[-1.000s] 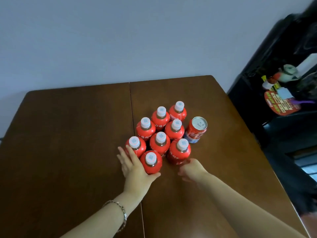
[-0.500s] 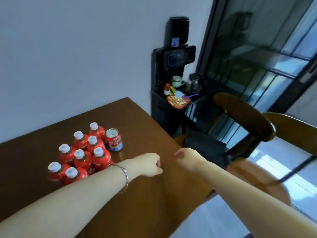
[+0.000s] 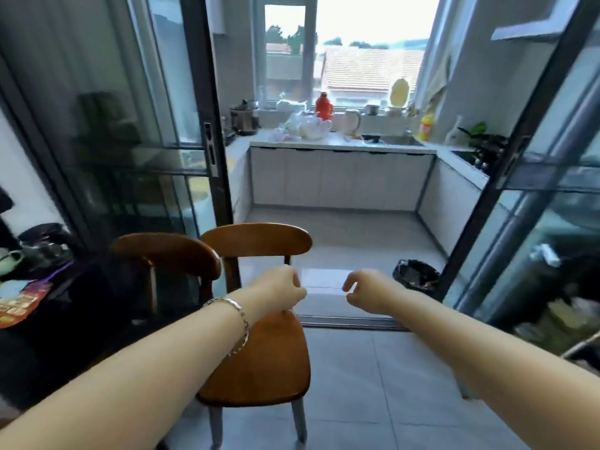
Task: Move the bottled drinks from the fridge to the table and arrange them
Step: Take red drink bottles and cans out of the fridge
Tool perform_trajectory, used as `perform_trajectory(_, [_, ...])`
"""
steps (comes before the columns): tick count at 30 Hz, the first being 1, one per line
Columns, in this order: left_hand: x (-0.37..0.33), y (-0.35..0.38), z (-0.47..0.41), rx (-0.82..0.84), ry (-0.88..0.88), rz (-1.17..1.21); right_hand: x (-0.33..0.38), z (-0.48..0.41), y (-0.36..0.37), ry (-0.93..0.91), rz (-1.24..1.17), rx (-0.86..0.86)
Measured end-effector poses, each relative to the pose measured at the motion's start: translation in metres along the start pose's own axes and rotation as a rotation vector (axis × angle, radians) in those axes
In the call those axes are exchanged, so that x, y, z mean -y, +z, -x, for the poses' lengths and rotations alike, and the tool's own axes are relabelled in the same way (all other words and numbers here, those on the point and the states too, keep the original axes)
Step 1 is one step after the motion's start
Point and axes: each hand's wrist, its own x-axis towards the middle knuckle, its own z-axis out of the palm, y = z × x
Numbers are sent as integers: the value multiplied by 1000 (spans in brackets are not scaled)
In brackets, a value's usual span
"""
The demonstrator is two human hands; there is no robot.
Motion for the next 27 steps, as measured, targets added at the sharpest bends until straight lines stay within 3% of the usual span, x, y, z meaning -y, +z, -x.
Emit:
perform_trajectory(10, [-278,66,-162,117,513,-186,-251,35,-118,489,-106,-229])
perform_trajectory(14, [-404,108,-209,263,754,-212,-341,67,-158,729,-112,-313])
perform_trajectory(19, [-539,157,-211,376,1003,-265,-423,126,-197,971,-66,-335])
perform_trajectory(27, [-737,238,-185,414,1280,-246,-563,217,-249,1217,-33,-433])
